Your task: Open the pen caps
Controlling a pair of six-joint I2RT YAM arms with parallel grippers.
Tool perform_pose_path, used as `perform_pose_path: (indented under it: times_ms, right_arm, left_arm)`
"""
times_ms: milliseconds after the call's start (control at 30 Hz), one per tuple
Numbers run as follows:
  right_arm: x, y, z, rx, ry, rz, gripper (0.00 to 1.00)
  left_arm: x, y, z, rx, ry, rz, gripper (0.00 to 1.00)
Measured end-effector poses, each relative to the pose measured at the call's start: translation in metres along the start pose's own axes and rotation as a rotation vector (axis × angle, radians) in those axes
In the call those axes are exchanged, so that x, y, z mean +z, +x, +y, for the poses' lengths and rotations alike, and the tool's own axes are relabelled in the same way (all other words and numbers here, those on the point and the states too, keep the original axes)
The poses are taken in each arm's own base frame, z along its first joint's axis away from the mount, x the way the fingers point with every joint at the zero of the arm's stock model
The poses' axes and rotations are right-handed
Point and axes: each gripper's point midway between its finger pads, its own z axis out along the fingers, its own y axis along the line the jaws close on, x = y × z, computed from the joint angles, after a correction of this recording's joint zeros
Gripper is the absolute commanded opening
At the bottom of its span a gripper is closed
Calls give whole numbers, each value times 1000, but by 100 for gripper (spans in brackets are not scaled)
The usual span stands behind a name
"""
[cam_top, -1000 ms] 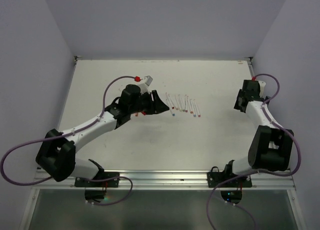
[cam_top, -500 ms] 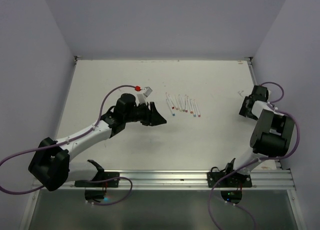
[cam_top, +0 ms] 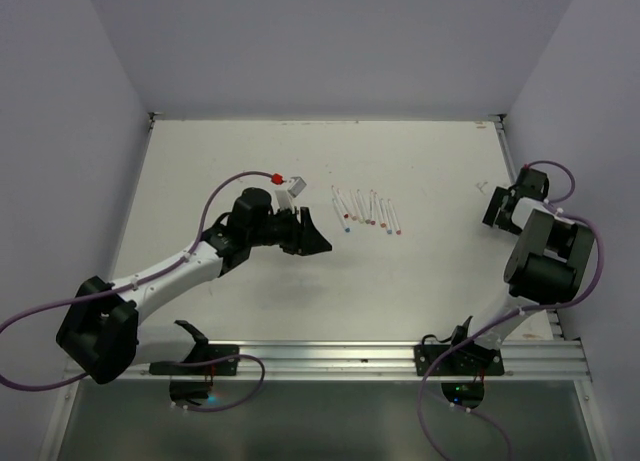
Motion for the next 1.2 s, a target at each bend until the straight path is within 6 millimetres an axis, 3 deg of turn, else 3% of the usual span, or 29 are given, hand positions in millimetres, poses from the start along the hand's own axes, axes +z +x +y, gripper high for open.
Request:
perform_pose_path:
  times_ms: [567,1000,1100,1200]
  right_arm:
    - [10,-7,-9,-52,-11,-13,75]
    - [22,-17,-4,-134,-50,-79,67]
    - [24,-22,-2,-147,-60,-104,60]
    - [27,-24,3,-159,-85,-111,46]
  left_arm:
    - [0,5,-3,-3,25,26,51]
    - [-16,-7,-24,42,75,-31,51]
    - [-16,-5,-24,41,78,-27,51]
    - [-16,-5,-25,42,83,-26,51]
